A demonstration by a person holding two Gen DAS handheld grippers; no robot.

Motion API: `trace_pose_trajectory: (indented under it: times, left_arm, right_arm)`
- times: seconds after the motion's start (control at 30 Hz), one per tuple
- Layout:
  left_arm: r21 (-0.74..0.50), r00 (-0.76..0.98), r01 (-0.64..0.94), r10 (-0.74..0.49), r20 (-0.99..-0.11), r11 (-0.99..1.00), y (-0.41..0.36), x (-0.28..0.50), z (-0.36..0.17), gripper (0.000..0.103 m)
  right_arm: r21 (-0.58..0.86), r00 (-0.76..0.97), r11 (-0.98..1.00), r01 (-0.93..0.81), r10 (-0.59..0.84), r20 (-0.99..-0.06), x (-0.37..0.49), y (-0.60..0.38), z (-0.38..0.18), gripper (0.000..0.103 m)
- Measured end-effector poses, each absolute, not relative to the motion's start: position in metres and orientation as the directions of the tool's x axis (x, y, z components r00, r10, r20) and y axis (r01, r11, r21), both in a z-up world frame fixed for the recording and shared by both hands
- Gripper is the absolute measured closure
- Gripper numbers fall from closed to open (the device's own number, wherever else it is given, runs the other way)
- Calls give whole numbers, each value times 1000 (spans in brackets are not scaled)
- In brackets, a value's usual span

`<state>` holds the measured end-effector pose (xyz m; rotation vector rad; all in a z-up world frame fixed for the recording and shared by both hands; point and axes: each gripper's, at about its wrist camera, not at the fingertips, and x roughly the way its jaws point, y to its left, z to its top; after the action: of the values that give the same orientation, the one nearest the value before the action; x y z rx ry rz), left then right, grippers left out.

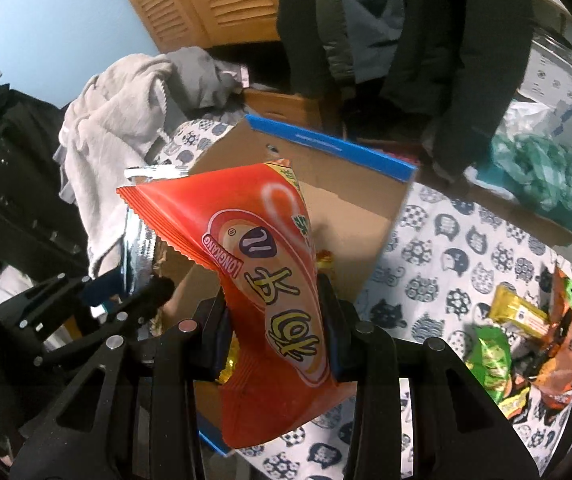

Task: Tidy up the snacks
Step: 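Open both tools to drop the silver packet and red-orange bag into the box, then move both empty tools back over the remaining snack pile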

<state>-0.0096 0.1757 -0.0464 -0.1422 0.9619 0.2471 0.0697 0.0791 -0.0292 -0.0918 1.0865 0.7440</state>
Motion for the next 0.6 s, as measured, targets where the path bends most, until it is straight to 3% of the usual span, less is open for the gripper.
trace_pose_trajectory:
  times: [0.3,0.37,0.47,0.6]
  left_arm:
    - [25,517,-288,178,-837,957,177,-6,-52,73]
    - [34,512,-286,183,-839,958,177,-5,-52,71]
    - [19,511,-289,171,-842,957,178,-6,-51,52]
    - [24,515,-284,174,-839,958,175,-7,-50,46]
  right_arm:
    - [313,205,760,-569,501,-841,75,91,-45,63]
    - [326,205,755,-568,514,-833,75,89,-43,53]
    - [327,220,758,-564,520,-825,75,82,-38,41]
    - [320,235,764,-560,516,-824,75,72,-34,39]
